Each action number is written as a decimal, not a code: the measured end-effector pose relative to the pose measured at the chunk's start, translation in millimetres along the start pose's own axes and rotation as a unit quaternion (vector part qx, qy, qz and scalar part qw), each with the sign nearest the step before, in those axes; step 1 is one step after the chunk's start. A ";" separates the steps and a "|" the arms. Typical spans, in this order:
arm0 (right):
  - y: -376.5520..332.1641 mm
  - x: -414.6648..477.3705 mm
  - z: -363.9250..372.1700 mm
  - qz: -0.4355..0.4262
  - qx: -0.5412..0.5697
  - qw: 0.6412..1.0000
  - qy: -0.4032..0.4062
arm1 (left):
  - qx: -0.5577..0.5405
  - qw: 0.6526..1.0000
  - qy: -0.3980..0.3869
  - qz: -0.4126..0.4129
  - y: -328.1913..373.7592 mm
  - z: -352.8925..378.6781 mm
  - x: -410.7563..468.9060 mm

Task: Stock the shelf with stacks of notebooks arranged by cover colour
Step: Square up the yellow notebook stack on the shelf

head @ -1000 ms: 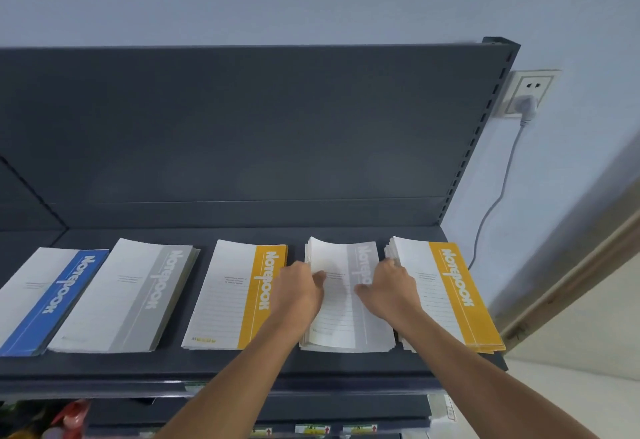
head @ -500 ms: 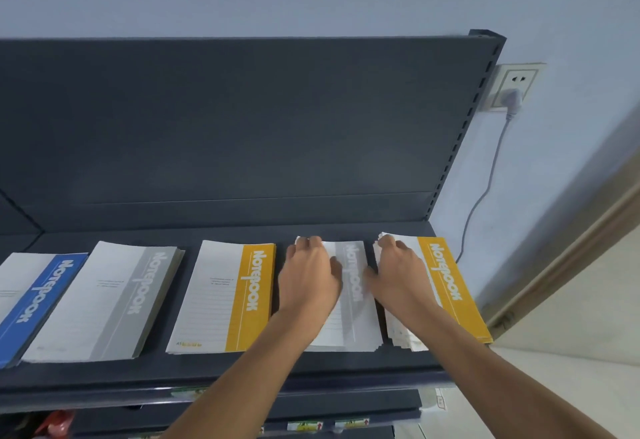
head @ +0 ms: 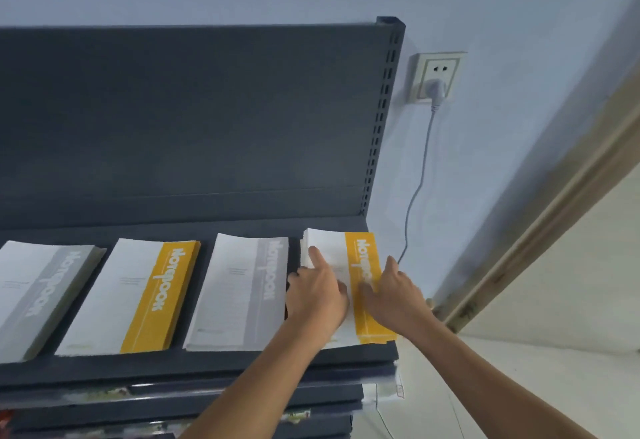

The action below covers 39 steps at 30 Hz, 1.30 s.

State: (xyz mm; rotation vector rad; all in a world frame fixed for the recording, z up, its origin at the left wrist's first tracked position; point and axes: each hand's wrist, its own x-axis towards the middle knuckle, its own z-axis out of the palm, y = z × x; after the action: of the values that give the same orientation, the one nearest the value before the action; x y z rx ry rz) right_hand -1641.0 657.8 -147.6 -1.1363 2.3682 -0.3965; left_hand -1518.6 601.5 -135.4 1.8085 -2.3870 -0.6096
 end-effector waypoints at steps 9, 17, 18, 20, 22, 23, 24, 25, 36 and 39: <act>10.9 9.9 -11.6 -0.002 0.026 0.997 -0.073 | -0.055 0.984 -0.052 -0.161 18.6 5.0 3.0; 36.0 3.3 -9.5 0.061 0.066 0.993 -0.081 | -0.081 0.980 -0.121 -0.132 19.6 13.2 -3.5; 35.3 1.4 -9.1 0.053 0.061 0.994 -0.067 | -0.089 0.981 -0.116 -0.129 19.5 12.9 -4.2; 30.9 -3.4 -10.6 0.017 0.054 0.998 -0.025 | -0.141 0.975 -0.106 -0.135 19.3 7.7 -5.6; 23.1 -9.5 -15.4 -0.036 0.062 0.997 0.038 | -0.204 0.970 -0.074 -0.109 18.7 1.5 -7.6; 18.4 -12.7 -18.5 -0.063 0.074 0.992 0.075 | -0.225 0.970 -0.041 -0.084 17.9 -0.9 -9.4; 13.4 -15.8 -22.1 -0.087 0.091 0.986 0.112 | -0.242 0.969 0.002 -0.056 16.3 -3.0 -11.6; 8.8 -18.5 -25.9 -0.109 0.112 0.977 0.146 | -0.258 0.965 0.047 -0.027 14.5 -5.2 -13.9; 7.5 -27.3 -23.2 -0.172 0.242 0.940 0.170 | -0.404 0.894 0.127 0.146 -7.8 -3.6 -21.0; 10.1 -28.2 -17.5 -0.164 0.266 0.938 0.152 | -0.412 0.893 0.108 0.146 -9.5 1.2 -20.2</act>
State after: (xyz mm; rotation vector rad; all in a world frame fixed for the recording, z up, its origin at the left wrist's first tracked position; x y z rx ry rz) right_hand -1641.8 687.1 -129.1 -1.2600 2.0951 -1.3240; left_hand -1504.3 618.7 -136.5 1.0601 -1.7660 -1.0872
